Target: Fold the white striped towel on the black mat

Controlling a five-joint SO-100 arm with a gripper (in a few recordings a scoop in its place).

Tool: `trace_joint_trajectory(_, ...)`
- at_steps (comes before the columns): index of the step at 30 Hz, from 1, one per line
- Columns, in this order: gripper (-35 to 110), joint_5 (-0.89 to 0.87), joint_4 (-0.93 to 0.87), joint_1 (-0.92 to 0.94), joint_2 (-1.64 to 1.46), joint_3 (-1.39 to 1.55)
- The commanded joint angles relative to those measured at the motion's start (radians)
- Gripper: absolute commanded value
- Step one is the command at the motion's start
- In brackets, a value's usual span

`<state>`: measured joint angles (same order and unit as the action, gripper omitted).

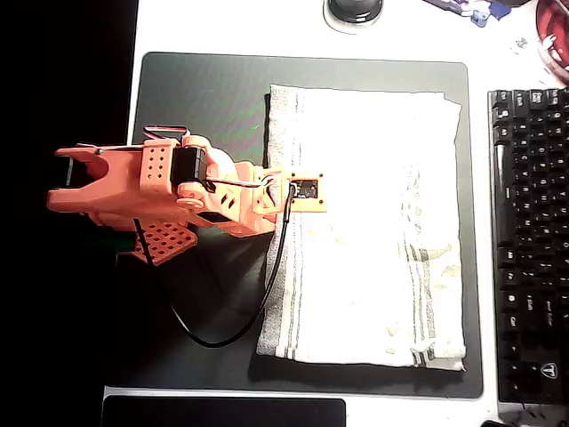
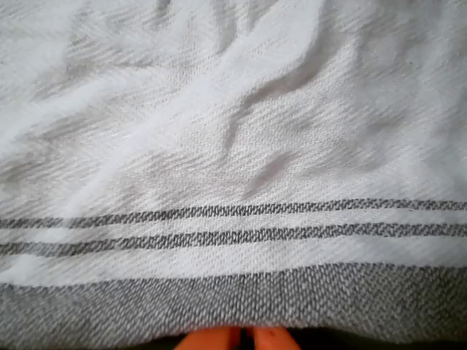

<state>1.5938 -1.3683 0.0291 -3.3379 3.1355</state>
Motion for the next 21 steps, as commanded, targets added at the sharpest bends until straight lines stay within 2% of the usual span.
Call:
trace_joint_trajectory(1,0,0.008,-0.021,0.005,-0.017,0.018)
trace_joint_trajectory(11,0,-0.051,-0.049,-0.057,0.126,-0.167)
trace_joint_trajectory(21,0,-0.288,-0.089,-0.314,0.396,-0.541)
